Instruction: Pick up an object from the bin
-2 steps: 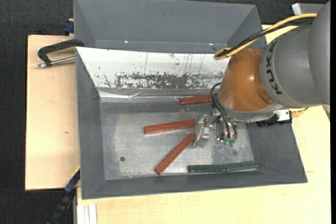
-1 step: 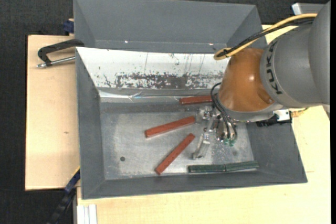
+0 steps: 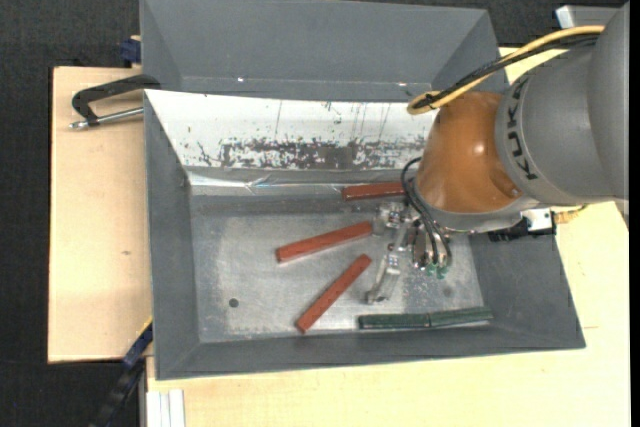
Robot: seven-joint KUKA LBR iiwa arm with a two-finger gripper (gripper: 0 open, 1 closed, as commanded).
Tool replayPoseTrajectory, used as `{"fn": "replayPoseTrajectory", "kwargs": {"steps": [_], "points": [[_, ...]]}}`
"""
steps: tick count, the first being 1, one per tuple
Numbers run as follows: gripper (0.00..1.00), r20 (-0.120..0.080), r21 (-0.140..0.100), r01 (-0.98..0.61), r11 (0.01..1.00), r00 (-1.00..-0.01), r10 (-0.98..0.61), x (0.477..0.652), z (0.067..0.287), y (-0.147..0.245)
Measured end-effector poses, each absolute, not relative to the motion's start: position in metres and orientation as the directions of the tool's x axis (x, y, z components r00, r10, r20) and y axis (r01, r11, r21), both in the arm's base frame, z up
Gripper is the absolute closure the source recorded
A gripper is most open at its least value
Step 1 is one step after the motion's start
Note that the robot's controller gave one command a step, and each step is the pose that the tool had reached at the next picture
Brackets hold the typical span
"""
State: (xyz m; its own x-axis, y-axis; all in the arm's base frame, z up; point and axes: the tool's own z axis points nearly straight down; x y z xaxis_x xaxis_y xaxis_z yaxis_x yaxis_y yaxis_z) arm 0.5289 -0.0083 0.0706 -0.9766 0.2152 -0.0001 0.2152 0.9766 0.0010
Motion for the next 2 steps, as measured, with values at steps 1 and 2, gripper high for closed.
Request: {"fn": "replayPoseTrajectory", "kwargs": {"steps": [1, 2], "points": [[1.0, -0.004, 0.003, 0.212, 0.977, -0.977, 0.212, 0.5747, 0.0709, 0.076], [0.0, -0.004, 0.002, 0.212, 0.977, -0.977, 0.212, 0.5746, 0.0709, 0.0758]]}}
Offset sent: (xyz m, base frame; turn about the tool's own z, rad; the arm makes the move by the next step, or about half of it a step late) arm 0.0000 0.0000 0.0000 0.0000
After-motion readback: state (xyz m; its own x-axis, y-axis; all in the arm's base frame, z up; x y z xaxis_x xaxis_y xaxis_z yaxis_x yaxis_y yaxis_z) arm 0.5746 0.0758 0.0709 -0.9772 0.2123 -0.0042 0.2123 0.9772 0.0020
